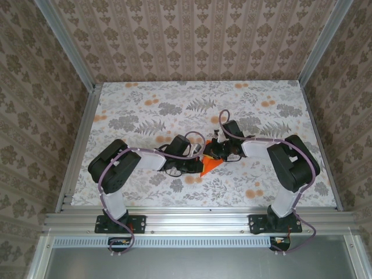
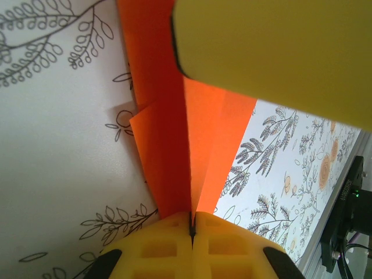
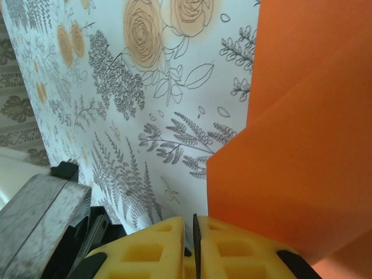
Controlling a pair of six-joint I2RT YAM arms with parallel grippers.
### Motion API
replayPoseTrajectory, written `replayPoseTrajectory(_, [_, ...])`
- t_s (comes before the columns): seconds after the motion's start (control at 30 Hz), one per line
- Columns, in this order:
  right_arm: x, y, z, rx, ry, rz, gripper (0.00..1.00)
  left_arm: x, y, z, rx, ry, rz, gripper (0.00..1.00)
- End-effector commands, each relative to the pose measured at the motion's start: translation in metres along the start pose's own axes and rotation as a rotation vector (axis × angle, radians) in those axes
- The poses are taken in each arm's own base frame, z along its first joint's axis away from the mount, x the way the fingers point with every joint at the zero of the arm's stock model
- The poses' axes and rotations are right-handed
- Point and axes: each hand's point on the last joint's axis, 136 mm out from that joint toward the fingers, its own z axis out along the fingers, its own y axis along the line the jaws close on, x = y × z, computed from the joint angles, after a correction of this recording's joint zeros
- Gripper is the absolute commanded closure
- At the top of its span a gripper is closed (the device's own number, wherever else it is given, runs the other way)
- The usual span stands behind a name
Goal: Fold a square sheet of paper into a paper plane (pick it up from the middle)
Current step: Fourth fold the wing at the center of the table.
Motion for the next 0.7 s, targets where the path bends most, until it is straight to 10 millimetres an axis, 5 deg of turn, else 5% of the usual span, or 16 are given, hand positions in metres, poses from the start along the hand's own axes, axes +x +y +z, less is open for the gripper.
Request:
replayPoseTrajectory(0.0, [-0.009, 0.000, 0.004, -0.003, -0.006, -0.014, 0.86, 0.010, 0.015, 0.004, -0.036, 0.033, -0.041, 0.97])
replayPoseTrajectory(0.67, [-0.006, -0.028, 0.023, 0.038, 0.042, 0.012, 0.87, 0.012, 0.014, -0.002, -0.054, 0.031, -0.026, 0.92])
